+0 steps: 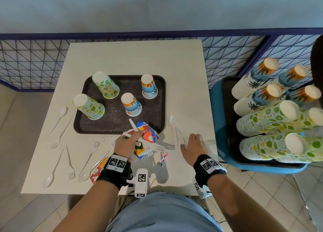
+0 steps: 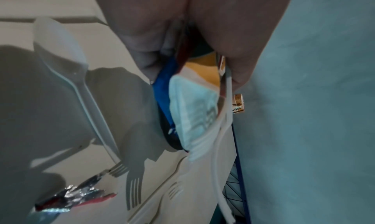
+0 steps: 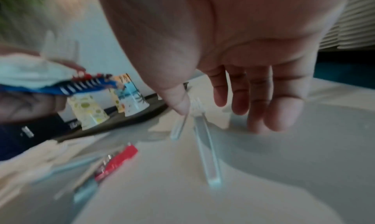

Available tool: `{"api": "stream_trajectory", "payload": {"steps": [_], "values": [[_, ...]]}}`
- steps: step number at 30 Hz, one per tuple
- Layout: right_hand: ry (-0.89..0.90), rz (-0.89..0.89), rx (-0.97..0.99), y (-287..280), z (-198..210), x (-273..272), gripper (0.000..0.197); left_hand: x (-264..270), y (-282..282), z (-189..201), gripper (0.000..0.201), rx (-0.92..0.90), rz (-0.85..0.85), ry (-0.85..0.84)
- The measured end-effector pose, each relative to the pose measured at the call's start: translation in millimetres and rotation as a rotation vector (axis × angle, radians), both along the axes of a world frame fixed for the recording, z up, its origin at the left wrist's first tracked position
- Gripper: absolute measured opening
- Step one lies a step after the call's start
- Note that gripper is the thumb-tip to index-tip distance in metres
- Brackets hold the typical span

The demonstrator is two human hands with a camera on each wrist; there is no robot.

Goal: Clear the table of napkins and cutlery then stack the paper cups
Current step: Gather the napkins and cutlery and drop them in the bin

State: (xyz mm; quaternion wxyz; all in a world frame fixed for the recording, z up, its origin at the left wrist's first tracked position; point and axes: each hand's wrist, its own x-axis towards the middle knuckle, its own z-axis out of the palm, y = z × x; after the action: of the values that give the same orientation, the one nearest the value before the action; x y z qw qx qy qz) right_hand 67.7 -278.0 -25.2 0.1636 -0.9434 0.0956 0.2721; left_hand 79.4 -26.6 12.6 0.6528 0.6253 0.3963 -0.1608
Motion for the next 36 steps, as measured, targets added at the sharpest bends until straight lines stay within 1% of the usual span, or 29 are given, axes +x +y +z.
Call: {"api": "stream_trajectory", "payload": {"steps": [2, 4, 6, 8, 9, 11, 13, 14, 16, 17, 21, 22, 25, 27, 29, 31, 32, 34, 35, 36], "values": [[-0.011, 0.041, -0.022, -1, -13, 1, 0.041, -2, 0, 2, 0.016, 0.003, -0.016, 0.002], [-0.026, 0.031, -0.013, -5, -20, 7, 0.033, -4, 0, 6, 0.020, -0.003, -0.035, 0.000], [-0.002, -0.054, 0.016, -9, -22, 15, 0.033, -6, -1, 9, 0.025, 0.006, -0.042, 0.001], [0.001, -0.160, 0.067, -9, -22, 25, 0.033, -8, 0, 11, 0.040, 0.021, -0.039, 0.010], [-0.023, -0.201, 0.098, -7, -21, 29, 0.030, -9, 0, 11, 0.041, 0.035, -0.041, 0.011], [-0.089, -0.292, 0.166, 4, -19, 36, 0.027, -11, 0, 10, 0.029, 0.067, -0.041, 0.022], [-0.123, -0.369, 0.215, 18, -21, 40, 0.033, -13, 1, 10, 0.032, 0.073, -0.045, 0.038], [-0.121, -0.374, 0.218, 25, -22, 41, 0.040, -13, 1, 9, 0.032, 0.074, -0.050, 0.039], [-0.092, -0.302, 0.168, 36, -27, 43, 0.054, -14, 3, 10, 0.029, 0.074, -0.055, 0.044], [-0.079, -0.247, 0.125, 39, -30, 43, 0.057, -14, 4, 10, 0.028, 0.074, -0.051, 0.039], [-0.058, -0.059, -0.020, 37, -44, 42, 0.039, -17, 9, 11, 0.033, 0.073, -0.037, 0.031], [-0.067, -0.053, -0.025, 35, -44, 41, 0.038, -18, 11, 11, 0.032, 0.084, -0.028, 0.031], [-0.180, -0.109, 0.001, 28, -30, 29, 0.033, -20, 17, 11, 0.029, 0.084, -0.001, 0.031], [-0.208, -0.022, 0.022, 29, -14, 16, 0.032, -22, 20, 9, 0.024, 0.073, 0.017, 0.031], [-0.177, 0.110, 0.077, 35, 2, 0, 0.032, -22, 23, 10, 0.022, 0.078, 0.031, 0.028], [-0.111, 0.183, 0.151, 42, 13, -14, 0.034, -23, 25, 9, 0.031, 0.085, 0.033, 0.006], [-0.073, 0.208, 0.167, 46, 16, -19, 0.040, -23, 26, 9, 0.036, 0.087, 0.034, 0.008], [-0.005, 0.264, 0.165, 51, 12, -27, 0.053, -22, 27, 10, 0.038, 0.082, 0.033, 0.012], [0.016, 0.289, 0.150, 52, 8, -29, 0.056, -22, 27, 11, 0.037, 0.078, 0.030, 0.010], [0.031, 0.307, 0.134, 53, 3, -30, 0.054, -22, 27, 11, 0.034, 0.076, 0.027, 0.011]]}}
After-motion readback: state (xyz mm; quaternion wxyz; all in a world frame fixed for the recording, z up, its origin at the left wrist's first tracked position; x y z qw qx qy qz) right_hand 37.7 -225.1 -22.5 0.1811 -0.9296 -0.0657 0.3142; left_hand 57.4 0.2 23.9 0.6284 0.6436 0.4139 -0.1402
